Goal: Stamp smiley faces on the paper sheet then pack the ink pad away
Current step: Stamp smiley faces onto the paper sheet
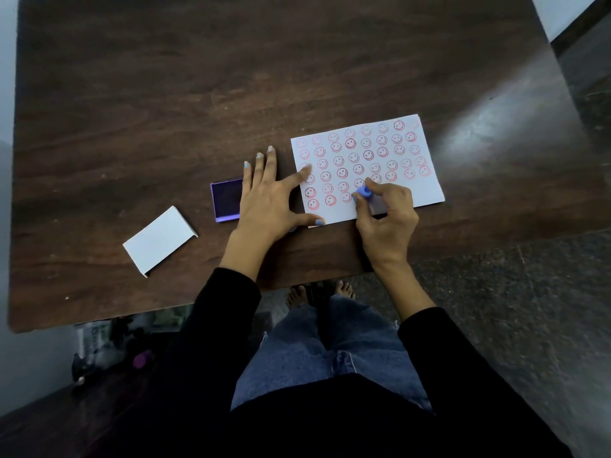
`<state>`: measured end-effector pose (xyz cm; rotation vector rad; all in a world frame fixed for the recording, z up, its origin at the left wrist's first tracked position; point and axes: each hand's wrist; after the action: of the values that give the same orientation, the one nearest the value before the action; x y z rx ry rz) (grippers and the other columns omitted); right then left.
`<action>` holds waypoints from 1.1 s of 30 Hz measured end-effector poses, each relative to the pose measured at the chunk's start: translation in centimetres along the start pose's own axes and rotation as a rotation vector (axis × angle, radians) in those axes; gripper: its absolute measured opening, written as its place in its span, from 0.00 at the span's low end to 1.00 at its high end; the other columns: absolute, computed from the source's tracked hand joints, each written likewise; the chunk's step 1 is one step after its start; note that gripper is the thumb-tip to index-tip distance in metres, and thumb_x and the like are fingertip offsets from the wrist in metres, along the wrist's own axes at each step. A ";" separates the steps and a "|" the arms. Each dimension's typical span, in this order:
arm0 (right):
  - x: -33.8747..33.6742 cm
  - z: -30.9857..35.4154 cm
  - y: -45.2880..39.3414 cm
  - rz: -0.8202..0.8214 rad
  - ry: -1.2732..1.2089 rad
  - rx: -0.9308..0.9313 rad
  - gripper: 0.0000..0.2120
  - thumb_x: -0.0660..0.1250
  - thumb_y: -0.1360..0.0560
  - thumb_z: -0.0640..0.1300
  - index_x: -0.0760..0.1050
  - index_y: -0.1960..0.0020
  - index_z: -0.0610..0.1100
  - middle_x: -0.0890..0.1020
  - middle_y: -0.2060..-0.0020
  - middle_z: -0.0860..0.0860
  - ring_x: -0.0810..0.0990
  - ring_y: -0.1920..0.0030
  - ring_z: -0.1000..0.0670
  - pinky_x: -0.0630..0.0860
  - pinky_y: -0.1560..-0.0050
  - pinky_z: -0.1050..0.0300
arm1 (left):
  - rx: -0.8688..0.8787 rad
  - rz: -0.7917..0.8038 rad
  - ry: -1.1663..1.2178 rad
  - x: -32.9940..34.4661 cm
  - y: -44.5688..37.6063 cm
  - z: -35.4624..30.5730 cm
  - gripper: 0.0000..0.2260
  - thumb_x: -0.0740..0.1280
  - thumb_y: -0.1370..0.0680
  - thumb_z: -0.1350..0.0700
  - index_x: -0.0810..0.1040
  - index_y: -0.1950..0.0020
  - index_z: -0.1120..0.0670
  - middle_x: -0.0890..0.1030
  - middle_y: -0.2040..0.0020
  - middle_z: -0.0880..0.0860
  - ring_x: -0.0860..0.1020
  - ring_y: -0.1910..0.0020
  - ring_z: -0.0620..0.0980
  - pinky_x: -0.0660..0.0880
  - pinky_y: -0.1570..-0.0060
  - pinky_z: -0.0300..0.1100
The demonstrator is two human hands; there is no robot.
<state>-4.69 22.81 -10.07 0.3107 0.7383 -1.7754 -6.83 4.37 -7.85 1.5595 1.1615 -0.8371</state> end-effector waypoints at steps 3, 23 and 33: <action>-0.1 0.1 -0.2 0.006 0.032 -0.006 0.11 0.75 0.33 0.36 0.79 0.52 0.35 0.84 0.58 0.41 0.78 0.56 0.41 0.72 0.56 0.61 | -0.005 0.005 -0.007 0.0 -0.1 -0.1 0.42 0.69 0.36 0.32 0.56 0.26 0.39 0.42 0.22 0.60 0.41 0.23 0.59 0.36 0.26 0.53; -0.5 0.6 -0.7 0.052 0.027 0.206 0.12 0.76 0.33 0.42 0.80 0.52 0.38 0.82 0.56 0.41 0.76 0.53 0.42 0.76 0.54 0.48 | 0.000 -0.020 0.006 0.2 -0.2 -0.2 0.42 0.70 0.37 0.33 0.57 0.27 0.39 0.43 0.22 0.61 0.42 0.23 0.59 0.36 0.27 0.54; -0.5 0.7 -0.7 0.077 0.069 0.168 0.12 0.75 0.32 0.42 0.79 0.53 0.37 0.83 0.57 0.41 0.76 0.54 0.41 0.72 0.55 0.50 | -0.002 -0.024 0.022 0.3 -0.2 0.0 0.43 0.71 0.37 0.34 0.57 0.27 0.39 0.43 0.22 0.60 0.42 0.23 0.59 0.35 0.27 0.53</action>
<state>-5.08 22.84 -9.00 0.5088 0.6181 -1.7640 -6.91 4.46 -8.13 1.5597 1.1990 -0.8359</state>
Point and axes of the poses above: each hand's wrist, its own y-axis away from the middle knuckle, its own x-axis out of the palm, z = x × y
